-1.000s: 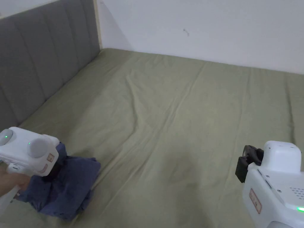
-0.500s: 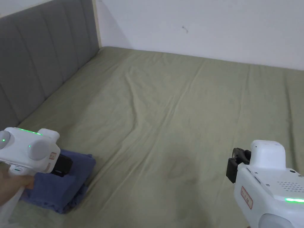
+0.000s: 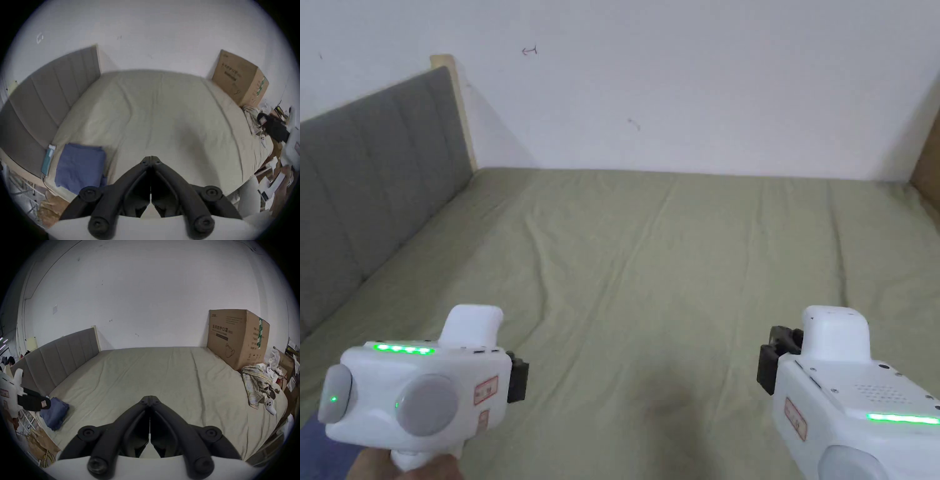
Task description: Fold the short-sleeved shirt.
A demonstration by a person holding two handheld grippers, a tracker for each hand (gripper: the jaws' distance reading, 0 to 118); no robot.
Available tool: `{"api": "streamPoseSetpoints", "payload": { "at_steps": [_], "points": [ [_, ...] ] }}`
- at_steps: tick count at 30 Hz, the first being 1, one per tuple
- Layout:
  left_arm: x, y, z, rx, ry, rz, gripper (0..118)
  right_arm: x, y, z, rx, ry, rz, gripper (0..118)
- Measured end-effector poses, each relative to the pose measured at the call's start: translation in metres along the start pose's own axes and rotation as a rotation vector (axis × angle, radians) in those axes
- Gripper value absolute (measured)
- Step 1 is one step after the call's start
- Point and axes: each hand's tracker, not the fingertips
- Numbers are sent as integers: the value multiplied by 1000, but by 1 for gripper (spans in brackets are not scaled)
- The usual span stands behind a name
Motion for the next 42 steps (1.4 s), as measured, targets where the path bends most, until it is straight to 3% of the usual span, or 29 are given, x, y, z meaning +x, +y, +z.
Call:
{"api": "streamPoseSetpoints", "payload": {
  "at_steps": [6, 11, 16, 20, 25, 27, 31, 32, 33, 34, 35, 42],
  "points": [
    [49, 29, 51, 238, -116, 68, 0, 18, 35, 25, 114, -22, -11, 1],
    [89, 39, 87, 442, 11, -46, 0, 23, 62, 50, 206, -52, 30, 1],
    [106, 42, 112, 570, -1, -66, 0, 25, 72, 71, 261, -72, 28, 1],
    [117, 39, 119, 641, 121, -67, 0, 23, 75, 78, 291, -102, 74, 2],
    [125, 38, 118, 662, 127, -69, 1, 20, 75, 84, 307, -104, 101, 2],
    [127, 36, 116, 650, 135, -90, 11, 19, 75, 85, 317, -106, 104, 5],
    [130, 33, 112, 633, 106, -110, 83, 19, 75, 85, 326, -115, 97, 30],
    [131, 31, 111, 636, 121, -110, 91, 19, 75, 85, 328, -115, 94, 37],
    [132, 31, 110, 642, 129, -114, 95, 19, 74, 85, 329, -115, 92, 49],
    [132, 30, 111, 650, 132, -114, 95, 20, 74, 85, 331, -117, 90, 70],
    [132, 29, 111, 658, 127, -112, 95, 21, 74, 85, 336, -120, 90, 77],
    [132, 31, 110, 639, 122, -106, 96, 25, 75, 85, 346, -120, 71, 82]
  ]
}}
